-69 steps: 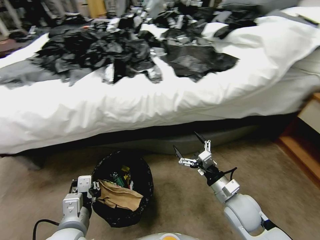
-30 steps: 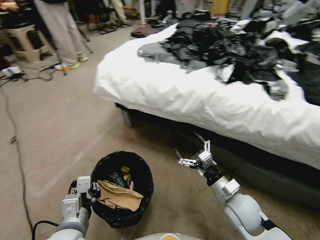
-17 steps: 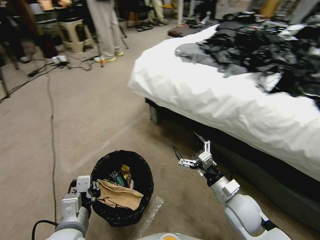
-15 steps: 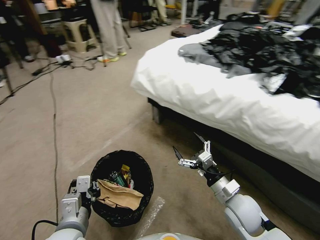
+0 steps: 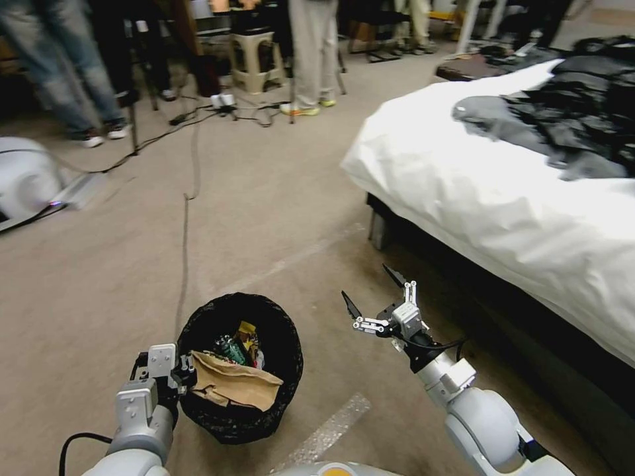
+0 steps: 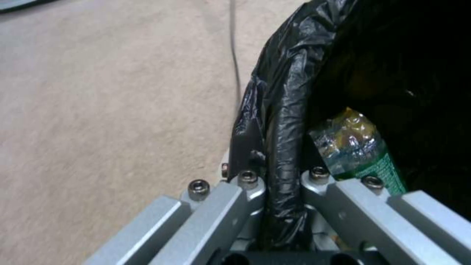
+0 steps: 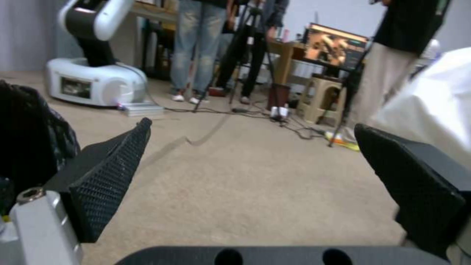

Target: Pick up the trash bin, then pick up the garbage from the floor and place it into the trash bin.

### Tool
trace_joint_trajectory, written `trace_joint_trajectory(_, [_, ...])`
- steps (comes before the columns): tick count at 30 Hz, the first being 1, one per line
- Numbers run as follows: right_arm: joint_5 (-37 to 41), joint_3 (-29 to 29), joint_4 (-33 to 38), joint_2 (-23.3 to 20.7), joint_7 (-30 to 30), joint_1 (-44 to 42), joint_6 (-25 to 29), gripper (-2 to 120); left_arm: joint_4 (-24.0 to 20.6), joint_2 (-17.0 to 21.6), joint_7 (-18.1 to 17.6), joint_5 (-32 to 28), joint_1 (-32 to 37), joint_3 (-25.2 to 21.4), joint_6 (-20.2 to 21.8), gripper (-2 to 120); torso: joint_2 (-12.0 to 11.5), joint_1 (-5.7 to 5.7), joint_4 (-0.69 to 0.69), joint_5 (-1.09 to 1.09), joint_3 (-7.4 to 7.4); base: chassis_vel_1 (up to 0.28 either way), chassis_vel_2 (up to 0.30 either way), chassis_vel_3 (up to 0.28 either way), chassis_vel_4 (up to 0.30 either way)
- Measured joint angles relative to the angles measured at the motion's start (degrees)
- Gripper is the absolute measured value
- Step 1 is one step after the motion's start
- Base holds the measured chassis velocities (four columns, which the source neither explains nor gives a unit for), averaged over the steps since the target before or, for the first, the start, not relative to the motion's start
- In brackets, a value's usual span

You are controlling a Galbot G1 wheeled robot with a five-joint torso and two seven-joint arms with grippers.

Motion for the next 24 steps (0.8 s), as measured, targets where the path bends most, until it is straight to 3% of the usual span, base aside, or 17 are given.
trace_joint_trajectory(8, [-0.02, 0.15, 0.34, -0.06, -0.31, -0.30, 0.15, 100, 0.54, -0.03, -0.66, -4.15, -1.15, 0.46, 0.30, 1, 0.00, 0.00, -0.04, 0.00, 0.00, 0.020, 0.019, 0.020, 0.021])
trace_joint_trajectory(18, [-0.01, 0.25, 0.37, 0.12, -1.06, -0.75, 0.65, 100, 0.58, 0.26, -1.49, -15.75, -2.14, 0.80, 6.19, 1, 0.00, 0.00, -0.02, 0.00, 0.00, 0.000, 0.000, 0.000, 0.000])
trace_joint_trajectory(24, [-0.01, 0.30, 0.36, 0.21, -1.28, -0.82, 0.68, 100, 0.56, 0.32, -1.42, -16.62, -2.41, 0.85, 6.61, 1, 0.00, 0.00, -0.01, 0.00, 0.00, 0.000, 0.000, 0.000, 0.000])
